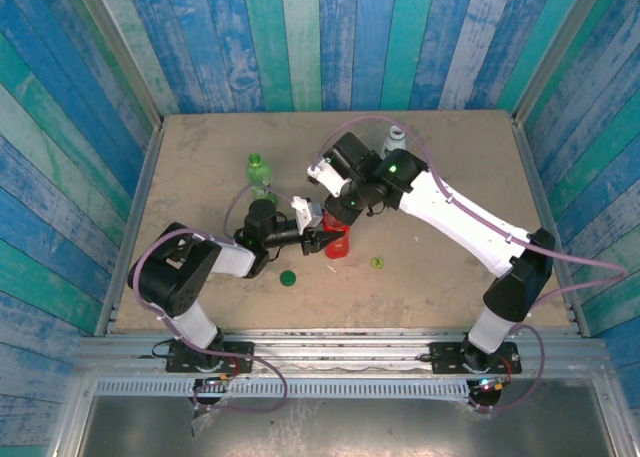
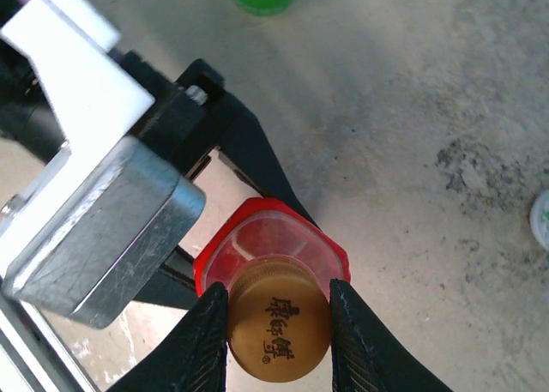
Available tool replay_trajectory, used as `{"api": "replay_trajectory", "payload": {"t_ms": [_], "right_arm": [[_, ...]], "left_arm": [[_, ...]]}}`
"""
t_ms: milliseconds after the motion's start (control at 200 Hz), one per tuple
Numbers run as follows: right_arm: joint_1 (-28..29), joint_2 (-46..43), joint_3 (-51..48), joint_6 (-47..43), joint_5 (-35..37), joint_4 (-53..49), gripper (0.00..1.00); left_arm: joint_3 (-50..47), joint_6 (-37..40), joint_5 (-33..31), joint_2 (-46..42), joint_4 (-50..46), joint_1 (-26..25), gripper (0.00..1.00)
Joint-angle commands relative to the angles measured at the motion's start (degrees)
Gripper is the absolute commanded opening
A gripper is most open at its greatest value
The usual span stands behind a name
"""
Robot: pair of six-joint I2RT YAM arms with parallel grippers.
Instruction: Screw on the bottle caps
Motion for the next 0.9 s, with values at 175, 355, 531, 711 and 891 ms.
{"api": "replay_trajectory", "payload": {"t_ms": [175, 355, 531, 711, 891], "right_arm": [[1.8, -1.3, -7.4, 4.2, 4.9, -0.4, 0.27], [0.9, -4.0, -10.0, -13.9, -1.3, 2.7, 0.26], [-0.3, -2.4, -6.9, -19.2, -4.1, 0.8, 0.31], [-0.3, -3.0, -5.1, -15.8, -2.8, 0.9, 0.45], [-0.1, -6.7, -5.1, -7.4, 0.7, 4.3, 0.78]], "left_arm": [[-0.4, -1.1, -1.0, 1.4, -6.9, -0.4, 0.53], [-0.5, -0.8, 0.8, 0.8, -7.6, -0.4, 0.53], [-0.3, -0.3, 1.0, 0.6, -8.4, -0.4, 0.53], [-0.2, -0.2, 0.8, 0.5, -8.7, -0.5, 0.53], [-0.2, -0.2, 0.8, 0.5, -8.7, -0.4, 0.53]]}}
